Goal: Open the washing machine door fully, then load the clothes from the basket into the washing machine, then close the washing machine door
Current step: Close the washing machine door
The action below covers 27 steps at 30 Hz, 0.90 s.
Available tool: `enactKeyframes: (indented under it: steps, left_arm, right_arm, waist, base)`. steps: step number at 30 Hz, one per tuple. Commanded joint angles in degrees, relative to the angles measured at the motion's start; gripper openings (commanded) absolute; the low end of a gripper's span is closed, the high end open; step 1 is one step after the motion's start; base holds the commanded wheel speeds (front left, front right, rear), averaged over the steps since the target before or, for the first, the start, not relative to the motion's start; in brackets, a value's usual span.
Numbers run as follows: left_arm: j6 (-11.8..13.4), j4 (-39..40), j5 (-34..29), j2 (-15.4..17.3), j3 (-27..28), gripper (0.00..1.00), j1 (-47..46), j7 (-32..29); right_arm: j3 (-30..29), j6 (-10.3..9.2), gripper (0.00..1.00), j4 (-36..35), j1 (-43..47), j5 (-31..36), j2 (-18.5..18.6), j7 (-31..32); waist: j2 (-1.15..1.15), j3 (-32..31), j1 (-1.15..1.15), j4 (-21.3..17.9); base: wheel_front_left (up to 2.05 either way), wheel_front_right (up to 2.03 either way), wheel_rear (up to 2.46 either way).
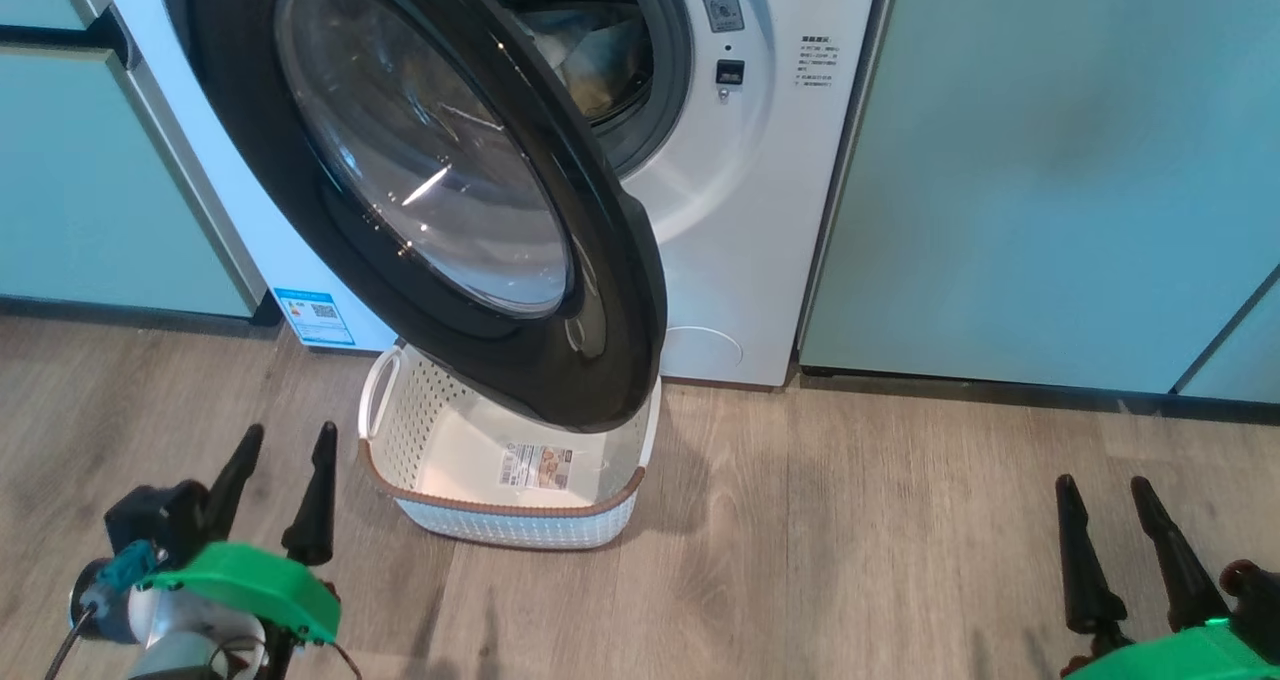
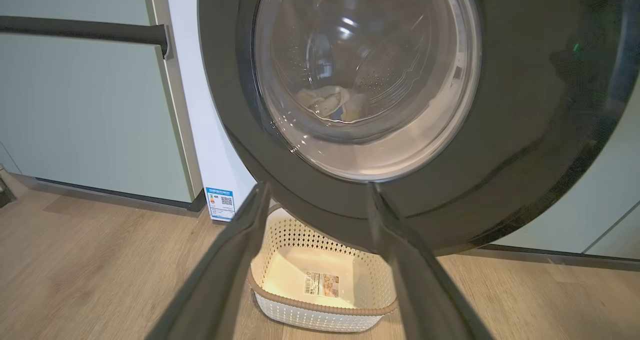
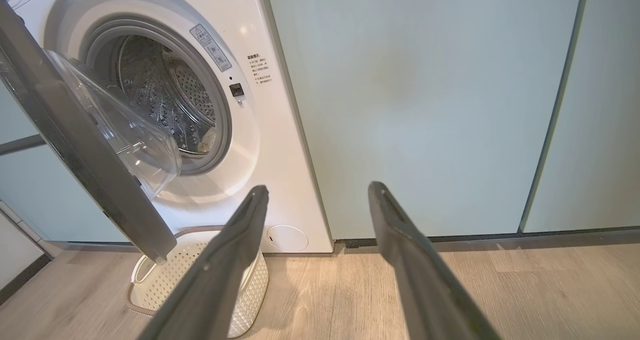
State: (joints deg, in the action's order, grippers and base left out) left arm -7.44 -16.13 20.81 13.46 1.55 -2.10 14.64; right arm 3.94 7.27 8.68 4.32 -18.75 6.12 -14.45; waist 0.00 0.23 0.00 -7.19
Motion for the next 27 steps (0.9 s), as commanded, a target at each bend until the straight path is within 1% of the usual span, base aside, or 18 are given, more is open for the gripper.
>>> enactKeyframes:
  steps: [1, 14, 15, 16, 17, 18, 19, 22, 27]
  left_arm:
    - [-0.04, 1.31, -0.38, 0.96, 2.46, 1.0, -2.2, 0.35]
    - [-0.04, 1.27, -1.01, 1.13, 3.27, 1.0, -2.32, 0.36]
    - [-0.04, 1.24, -1.05, 1.1, 3.32, 1.0, -2.34, 0.36]
    - [-0.04, 1.22, -1.09, 1.04, 3.36, 1.0, -2.33, 0.36]
    - [-0.04, 1.21, -1.13, 0.99, 3.41, 1.0, -2.3, 0.36]
    - [-0.04, 1.15, -1.2, 0.97, 3.46, 1.0, -2.26, 0.36]
    - [-0.04, 1.06, -1.3, 0.9, 3.49, 1.0, -2.23, 0.36]
    - [-0.04, 1.05, -1.62, 0.44, 3.3, 1.0, -2.2, 0.36]
    - [-0.04, 0.92, -2.24, -0.47, 2.16, 1.0, -2.42, 0.36]
  right_arm:
    - [0.81, 0.22, 1.0, -1.94, -1.33, 0.0, 0.47, -0.55]
    - [0.74, 0.22, 1.0, -2.03, -1.19, 0.08, 0.43, -0.55]
    - [0.68, 0.22, 0.78, -2.05, -1.26, 0.06, 0.48, -0.55]
    - [0.56, 0.22, 0.53, -2.09, -1.38, -0.01, 0.58, -0.55]
    - [0.32, 0.22, 0.38, -2.24, -1.56, -0.07, 0.64, -0.55]
    - [0.0, 0.22, 0.07, -2.52, -1.78, -0.37, 0.58, -0.55]
    - [-0.14, 0.22, 0.0, -2.66, -2.03, -0.48, 0.77, -0.55]
    - [-0.59, 0.22, 0.0, -3.49, -3.28, -1.88, 1.02, -0.55]
    - [-1.59, 0.22, 0.0, -6.43, -6.61, -4.48, 1.53, -0.55]
  waist:
    - [0.0, -0.02, 0.0, -0.01]
    - [0.0, 0.1, 0.0, -0.15]
    - [0.0, 0.14, 0.0, -0.14]
    - [0.0, 0.18, 0.0, -0.11]
    - [0.0, 0.24, 0.0, -0.09]
    - [0.0, 0.3, 0.0, -0.05]
    - [0.0, 0.35, 0.0, 0.03]
    - [0.0, 0.49, 0.0, 0.59]
    - [0.0, 0.61, 0.0, 2.9]
  base:
    - [0.0, 0.0, 0.0]
    - [0.0, 0.0, 0.0]
    - [0.0, 0.0, 0.0]
    - [0.0, 0.0, 0.0]
    - [0.0, 0.0, 0.0]
    - [0.0, 0.0, 0.0]
    - [0.0, 0.0, 0.0]
    - [0.0, 0.0, 0.0]
    - [0.0, 0.0, 0.0]
